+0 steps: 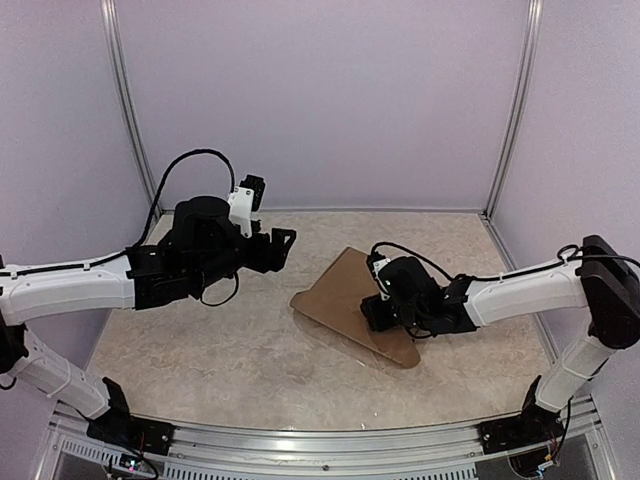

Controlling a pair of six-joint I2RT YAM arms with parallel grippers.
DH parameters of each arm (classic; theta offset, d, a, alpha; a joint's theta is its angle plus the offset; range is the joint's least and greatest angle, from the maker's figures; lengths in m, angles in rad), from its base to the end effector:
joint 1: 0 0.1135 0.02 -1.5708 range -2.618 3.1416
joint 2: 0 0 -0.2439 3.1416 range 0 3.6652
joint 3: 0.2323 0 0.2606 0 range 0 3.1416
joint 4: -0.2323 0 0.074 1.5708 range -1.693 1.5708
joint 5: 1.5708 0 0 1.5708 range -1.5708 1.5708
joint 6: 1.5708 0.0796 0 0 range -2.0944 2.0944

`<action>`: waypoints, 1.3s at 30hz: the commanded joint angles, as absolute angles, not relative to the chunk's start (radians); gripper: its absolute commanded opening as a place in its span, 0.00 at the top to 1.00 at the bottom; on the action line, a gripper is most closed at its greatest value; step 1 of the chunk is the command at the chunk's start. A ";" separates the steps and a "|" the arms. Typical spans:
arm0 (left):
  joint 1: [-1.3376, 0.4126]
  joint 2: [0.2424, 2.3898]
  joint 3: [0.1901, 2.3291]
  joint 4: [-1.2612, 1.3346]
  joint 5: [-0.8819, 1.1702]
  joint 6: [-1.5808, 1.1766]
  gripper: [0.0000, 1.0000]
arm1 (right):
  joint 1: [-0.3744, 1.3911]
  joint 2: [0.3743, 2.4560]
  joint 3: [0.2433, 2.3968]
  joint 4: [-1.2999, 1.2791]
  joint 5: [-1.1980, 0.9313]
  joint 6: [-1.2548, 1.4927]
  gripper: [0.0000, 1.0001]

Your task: Fold the paper box

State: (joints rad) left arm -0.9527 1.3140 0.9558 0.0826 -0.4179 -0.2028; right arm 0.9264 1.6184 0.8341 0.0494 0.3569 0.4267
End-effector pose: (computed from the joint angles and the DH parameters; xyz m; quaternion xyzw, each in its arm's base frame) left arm 0.2337 -0.2729 0.2767 0.1693 0.7718 -0.1837 0.5847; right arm 0.2407 0.2741 0.1208 -0.1526 0.8893 0.1236 0.4130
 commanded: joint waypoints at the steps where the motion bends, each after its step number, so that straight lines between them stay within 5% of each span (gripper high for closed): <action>1: -0.866 1.406 1.055 -0.013 -0.197 -0.212 0.20 | 0.919 1.525 0.858 -0.058 0.370 0.377 0.39; 16: -0.699 1.868 1.464 -0.251 0.089 -0.163 0.21 | 0.883 1.218 0.808 -0.306 0.527 0.487 0.04; 22: -0.666 2.000 1.528 -0.260 0.198 -0.195 0.20 | 0.816 1.163 0.741 -0.393 0.512 0.666 0.04; 39: -0.663 2.177 1.569 -0.247 0.362 -0.233 0.20 | 0.660 1.136 0.533 -0.119 0.196 0.908 0.08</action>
